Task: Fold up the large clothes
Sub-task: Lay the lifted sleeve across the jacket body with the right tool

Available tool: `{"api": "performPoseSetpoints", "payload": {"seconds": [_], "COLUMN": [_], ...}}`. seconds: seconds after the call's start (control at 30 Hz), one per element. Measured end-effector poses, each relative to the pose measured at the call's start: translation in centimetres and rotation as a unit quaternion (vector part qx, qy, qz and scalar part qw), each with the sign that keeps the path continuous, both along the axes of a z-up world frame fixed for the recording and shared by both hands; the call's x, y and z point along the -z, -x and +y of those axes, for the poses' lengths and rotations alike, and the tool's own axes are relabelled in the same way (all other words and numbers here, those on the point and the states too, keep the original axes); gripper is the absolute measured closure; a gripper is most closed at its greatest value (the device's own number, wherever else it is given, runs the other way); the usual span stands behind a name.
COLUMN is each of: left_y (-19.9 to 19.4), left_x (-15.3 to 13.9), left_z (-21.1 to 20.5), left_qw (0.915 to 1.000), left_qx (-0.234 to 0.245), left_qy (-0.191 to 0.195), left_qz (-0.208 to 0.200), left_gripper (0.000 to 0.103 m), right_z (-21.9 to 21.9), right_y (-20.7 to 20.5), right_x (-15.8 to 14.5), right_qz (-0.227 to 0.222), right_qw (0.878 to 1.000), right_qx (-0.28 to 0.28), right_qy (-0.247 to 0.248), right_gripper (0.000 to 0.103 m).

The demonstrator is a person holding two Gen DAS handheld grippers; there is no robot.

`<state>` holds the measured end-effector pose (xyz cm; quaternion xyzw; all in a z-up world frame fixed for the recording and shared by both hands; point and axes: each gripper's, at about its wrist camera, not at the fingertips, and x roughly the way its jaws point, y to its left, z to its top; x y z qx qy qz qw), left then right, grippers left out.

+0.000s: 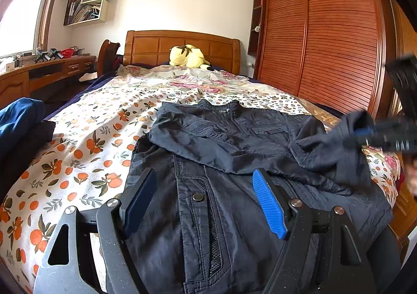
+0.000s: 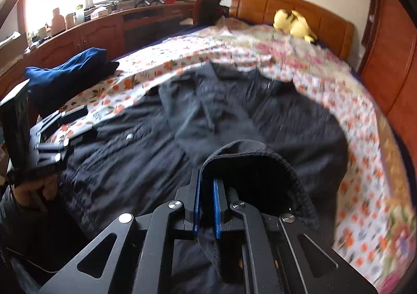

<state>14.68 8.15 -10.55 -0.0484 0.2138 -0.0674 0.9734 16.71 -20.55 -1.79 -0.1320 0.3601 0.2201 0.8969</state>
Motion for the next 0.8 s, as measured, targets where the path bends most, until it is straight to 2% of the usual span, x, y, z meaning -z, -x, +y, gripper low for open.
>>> {"api": "performPoseSetpoints", "payload": {"seconds": [0.13,0.23,0.3,0.33,0.47,0.7,0.8], "left_y": [-0.2,-0.3,-0.3,-0.3,-0.4,-0.3,-0.3], "left_x": [0.1,0.3,0.2,0.2,0.3,0.3,0.4], "left_z": [-0.2,-0.4,-0.6,-0.6,-0.6,-1.0,-1.1], "left_qw": [1.0000,1.0000,0.9999,0.9999,0.9999,0.9999,0.9999], "left_qx": [0.003,0.005,0.005,0.005,0.005,0.007,0.007], "left_qy": [-0.003,-0.007,-0.008,-0.008,-0.008,-0.011,-0.013], "left_qz": [0.002,0.004,0.004,0.004,0.005,0.006,0.005], "left_gripper": [0.026,0.026,0.026,0.026,0.026,0.026,0.026], "right_z": [0.6,0.5,0.5,0.5,0.0,-1.6,-2.4], "right_y": [0.4,1.6,2.4,2.8,4.2,5.5,5.0], "right_x": [1.7,1.3,0.9,0.6,-0.3,-1.5,-1.0], "right_qz": [0.019,0.019,0.008,0.005,-0.005,-0.047,-0.051], "right_qw": [1.000,0.999,0.999,0.999,0.998,0.994,0.992], "right_qx": [0.022,0.029,0.039,0.044,0.056,0.089,0.110], "right_qy": [-0.006,-0.007,-0.003,-0.003,-0.030,-0.042,-0.039], "right_gripper": [0.091,0.089,0.083,0.076,0.059,0.055,0.053]}}
